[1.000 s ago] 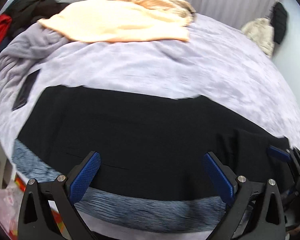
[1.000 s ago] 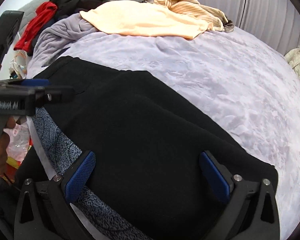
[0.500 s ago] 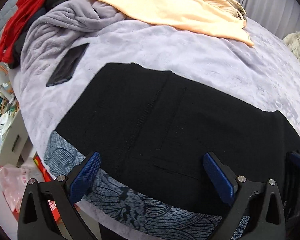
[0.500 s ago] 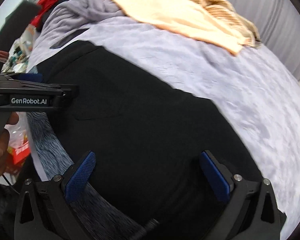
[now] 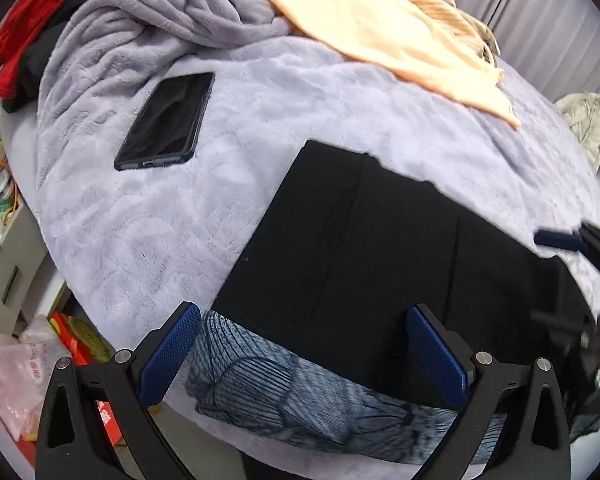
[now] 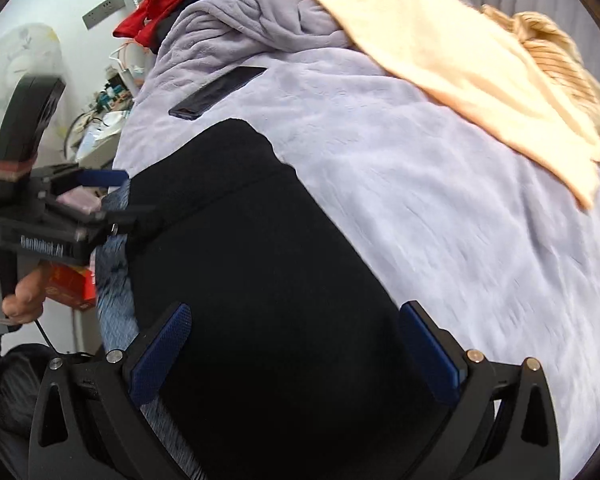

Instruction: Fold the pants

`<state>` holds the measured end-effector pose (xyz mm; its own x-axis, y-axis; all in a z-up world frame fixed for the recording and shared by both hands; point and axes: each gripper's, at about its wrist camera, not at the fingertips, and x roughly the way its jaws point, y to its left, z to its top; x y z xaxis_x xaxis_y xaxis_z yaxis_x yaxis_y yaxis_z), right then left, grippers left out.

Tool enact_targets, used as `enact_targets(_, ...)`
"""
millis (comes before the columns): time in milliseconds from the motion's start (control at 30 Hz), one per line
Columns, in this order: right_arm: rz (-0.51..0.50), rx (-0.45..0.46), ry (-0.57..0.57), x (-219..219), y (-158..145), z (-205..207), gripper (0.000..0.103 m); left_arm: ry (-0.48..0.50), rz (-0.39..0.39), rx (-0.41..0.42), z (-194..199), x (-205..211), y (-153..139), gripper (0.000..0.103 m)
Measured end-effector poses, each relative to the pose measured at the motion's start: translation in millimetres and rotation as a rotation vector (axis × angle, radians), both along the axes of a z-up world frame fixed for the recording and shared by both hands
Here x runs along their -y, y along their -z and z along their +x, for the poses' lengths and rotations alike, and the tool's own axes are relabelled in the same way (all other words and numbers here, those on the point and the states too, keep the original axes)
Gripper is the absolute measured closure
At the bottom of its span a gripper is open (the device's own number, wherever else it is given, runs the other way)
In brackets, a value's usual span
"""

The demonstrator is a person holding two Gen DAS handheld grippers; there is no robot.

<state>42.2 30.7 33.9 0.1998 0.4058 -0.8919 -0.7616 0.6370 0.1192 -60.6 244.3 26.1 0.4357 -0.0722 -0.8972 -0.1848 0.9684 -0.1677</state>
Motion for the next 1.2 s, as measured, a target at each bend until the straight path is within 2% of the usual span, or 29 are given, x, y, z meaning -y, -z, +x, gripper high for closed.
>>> enact_targets(100, -0.009, -0.065, -0.066, -26, 23, 21, 0.0, 0.022, -0.093, -0.013, 3, -10, 10, 0.0)
enact_targets(200, 0.031, -0.1, -0.171, -57, 37, 24, 0.0, 0.063, -0.129, -0.016, 6, -15, 14, 0.0)
enact_targets(367, 0.04, -0.114, -0.326, -105, 43, 28, 0.002, 0.17, -0.091, -0.011, 13, -17, 18, 0.0)
enact_targets(433, 0.029, -0.156, -0.345, -118, 44, 31, 0.011, 0.191, -0.104, -0.004, 16, -23, 18, 0.0)
enact_targets(467, 0.024, -0.151, -0.361, -121, 40, 28, 0.018, 0.193, -0.124, 0.006, 17, -27, 17, 0.0)
enact_targets(567, 0.057, -0.065, -0.392, -104, 14, 10, 0.061, 0.202, -0.198, 0.06, 17, -43, 8, 0.0)
enact_targets(600, 0.087, -0.048, -0.382, -93, 4, 5, 0.068, 0.213, -0.203, 0.073, 17, -46, 5, 0.0)
enact_targets(700, 0.151, 0.01, -0.397, -74, -24, -17, 0.074, 0.315, -0.253, 0.115, 21, -47, 0, 0.0)
enact_targets(800, 0.161, 0.076, -0.429, -69, -42, -39, 0.075, 0.464, -0.328, 0.128, 27, -28, -8, 0.0)
enact_targets(900, 0.174, 0.09, -0.443, -70, -51, -42, 0.075, 0.608, -0.224, 0.074, 37, 14, -4, 0.0)
enact_targets(933, 0.172, 0.089, -0.44, -70, -52, -41, 0.075, 0.628, -0.167, 0.037, 40, 28, 2, 0.0)
enact_targets(1000, 0.142, 0.077, -0.416, -71, -49, -38, 0.075, 0.633, -0.156, -0.005, 47, 38, 7, 0.0)
enact_targets(1033, 0.142, 0.061, -0.397, -70, -46, -35, 0.075, 0.618, -0.164, -0.048, 51, 39, 8, 0.004)
enact_targets(1067, 0.143, 0.037, -0.376, -69, -43, -29, 0.075, 0.619, -0.196, -0.081, 54, 40, 8, 0.036)
enact_targets(1100, 0.133, 0.016, -0.347, -67, -39, -24, 0.075, 0.621, -0.218, -0.105, 55, 40, 6, 0.042)
enact_targets(1133, 0.121, 0.013, -0.312, -63, -37, -18, 0.071, 0.613, -0.158, -0.094, 53, 43, 1, 0.058)
enact_targets(1167, 0.126, 0.005, -0.282, -61, -37, -15, 0.065, 0.623, -0.116, -0.085, 50, 46, -2, 0.063)
enact_targets(1200, 0.133, -0.008, -0.249, -57, -38, -10, 0.054, 0.625, -0.083, -0.078, 47, 51, -4, 0.065)
